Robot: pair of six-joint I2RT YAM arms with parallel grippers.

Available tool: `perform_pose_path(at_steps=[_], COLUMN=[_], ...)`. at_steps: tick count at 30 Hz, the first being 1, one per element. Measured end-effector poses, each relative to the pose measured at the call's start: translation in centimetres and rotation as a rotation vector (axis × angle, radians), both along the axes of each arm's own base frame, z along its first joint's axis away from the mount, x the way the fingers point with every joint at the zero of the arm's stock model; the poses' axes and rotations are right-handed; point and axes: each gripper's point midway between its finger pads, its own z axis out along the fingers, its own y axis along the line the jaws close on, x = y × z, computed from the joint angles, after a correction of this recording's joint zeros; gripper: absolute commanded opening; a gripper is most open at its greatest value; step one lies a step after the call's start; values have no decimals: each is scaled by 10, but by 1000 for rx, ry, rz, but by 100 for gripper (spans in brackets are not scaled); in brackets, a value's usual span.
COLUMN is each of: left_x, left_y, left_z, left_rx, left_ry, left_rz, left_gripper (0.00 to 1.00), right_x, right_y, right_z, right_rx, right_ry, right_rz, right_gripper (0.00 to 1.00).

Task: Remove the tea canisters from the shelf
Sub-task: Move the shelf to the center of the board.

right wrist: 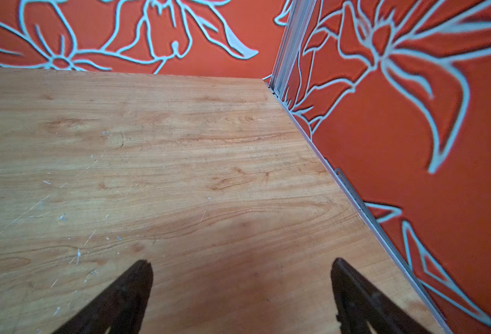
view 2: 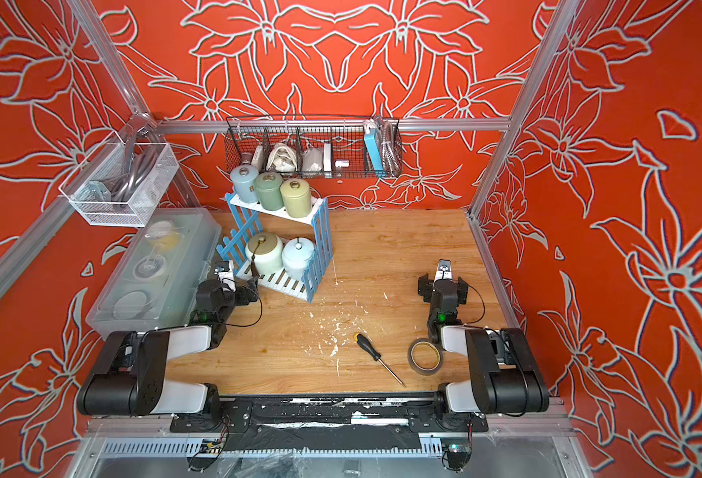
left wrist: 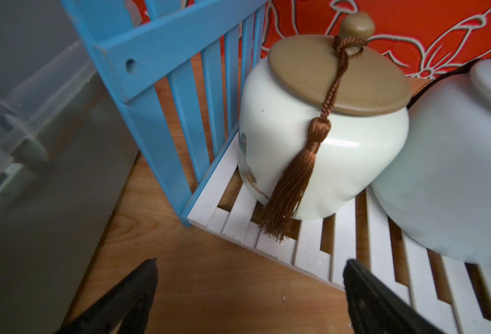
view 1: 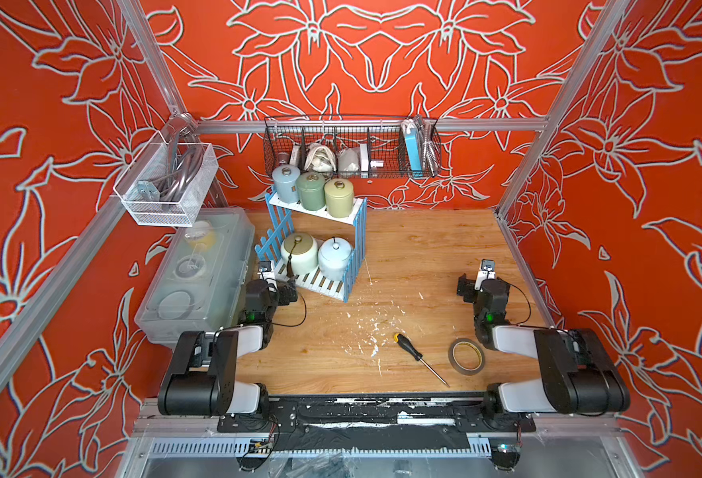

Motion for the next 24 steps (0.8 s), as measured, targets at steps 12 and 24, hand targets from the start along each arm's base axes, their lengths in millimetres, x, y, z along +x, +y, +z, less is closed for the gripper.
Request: perform_pose_path(at_steps=[12, 24], left_x=[0, -1], left_y=[0, 0], left_z=[0, -2], left_rx=[0, 0], left_ry=[0, 10], left_rz=[0, -1], left_gripper=[99, 99], right_x=[0, 0], right_y=[0, 0], right_z=[0, 0], right_rx=[0, 0], right_ry=[0, 2], right_rz=[0, 0], right_gripper=[99, 99])
